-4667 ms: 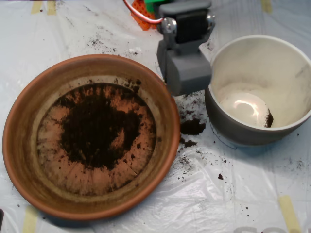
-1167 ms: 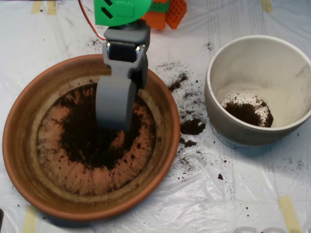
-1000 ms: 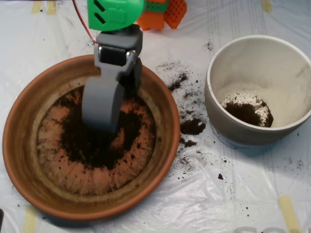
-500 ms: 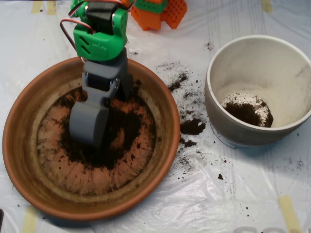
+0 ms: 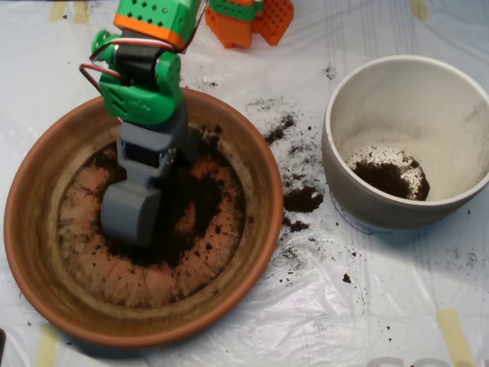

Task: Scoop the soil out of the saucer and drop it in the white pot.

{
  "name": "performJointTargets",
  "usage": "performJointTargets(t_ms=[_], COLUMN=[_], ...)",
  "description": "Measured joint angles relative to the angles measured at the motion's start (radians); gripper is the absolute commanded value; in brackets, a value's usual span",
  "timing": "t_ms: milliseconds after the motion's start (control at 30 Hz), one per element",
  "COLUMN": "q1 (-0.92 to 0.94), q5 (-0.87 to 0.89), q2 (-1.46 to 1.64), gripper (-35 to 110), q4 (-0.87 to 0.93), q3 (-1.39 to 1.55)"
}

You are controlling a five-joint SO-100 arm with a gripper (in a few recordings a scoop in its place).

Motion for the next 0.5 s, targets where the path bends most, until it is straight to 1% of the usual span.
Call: performJointTargets(t_ms=[233, 333, 467, 500], q1=[0.0, 0.0, 0.0, 0.0], q5=[-0.002, 0.006, -0.005, -0.002], q2=[-0.132, -0.16, -0.167, -0.167], gripper=[41, 34, 15, 14], q4=[0.095, 0.104, 0.072, 0.063], q3=[-0.149, -0.186, -0.229, -0.236])
